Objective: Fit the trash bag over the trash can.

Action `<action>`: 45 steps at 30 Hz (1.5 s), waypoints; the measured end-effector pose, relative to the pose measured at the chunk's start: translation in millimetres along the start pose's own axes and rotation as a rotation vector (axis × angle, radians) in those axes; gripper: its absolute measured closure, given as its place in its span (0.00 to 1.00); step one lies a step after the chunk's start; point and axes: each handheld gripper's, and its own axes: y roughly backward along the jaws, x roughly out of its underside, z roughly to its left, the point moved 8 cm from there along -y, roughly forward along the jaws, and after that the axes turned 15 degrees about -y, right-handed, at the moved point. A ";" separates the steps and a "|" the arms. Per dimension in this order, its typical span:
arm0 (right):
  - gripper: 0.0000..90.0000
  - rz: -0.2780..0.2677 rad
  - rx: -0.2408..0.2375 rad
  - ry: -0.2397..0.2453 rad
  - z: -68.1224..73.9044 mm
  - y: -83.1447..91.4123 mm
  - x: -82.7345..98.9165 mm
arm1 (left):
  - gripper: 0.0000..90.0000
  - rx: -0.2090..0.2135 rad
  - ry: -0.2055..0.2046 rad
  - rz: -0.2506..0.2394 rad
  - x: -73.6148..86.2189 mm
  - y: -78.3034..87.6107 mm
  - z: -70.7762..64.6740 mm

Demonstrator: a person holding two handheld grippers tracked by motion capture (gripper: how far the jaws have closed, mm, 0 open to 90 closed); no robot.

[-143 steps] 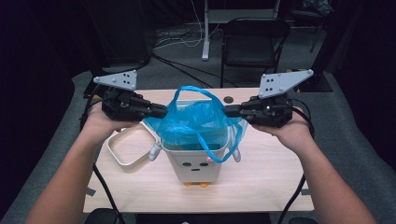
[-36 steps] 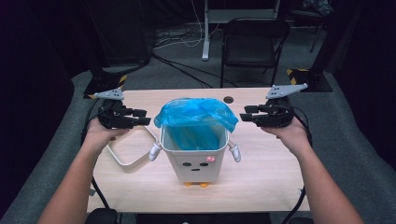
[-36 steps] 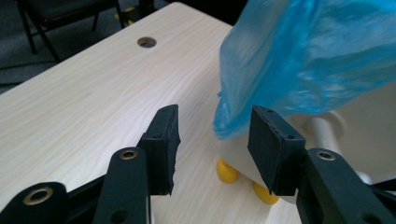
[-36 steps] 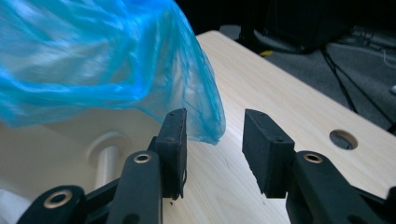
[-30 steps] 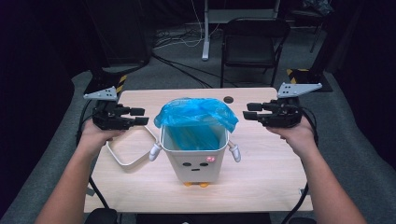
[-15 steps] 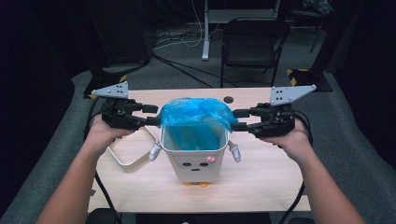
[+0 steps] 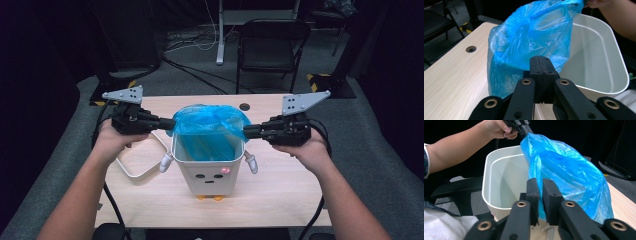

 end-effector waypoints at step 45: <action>0.78 -0.031 0.106 0.028 26.0 -13.8 7.6 | 0.92 -0.039 -0.022 -0.076 -4.4 -10.1 -19.8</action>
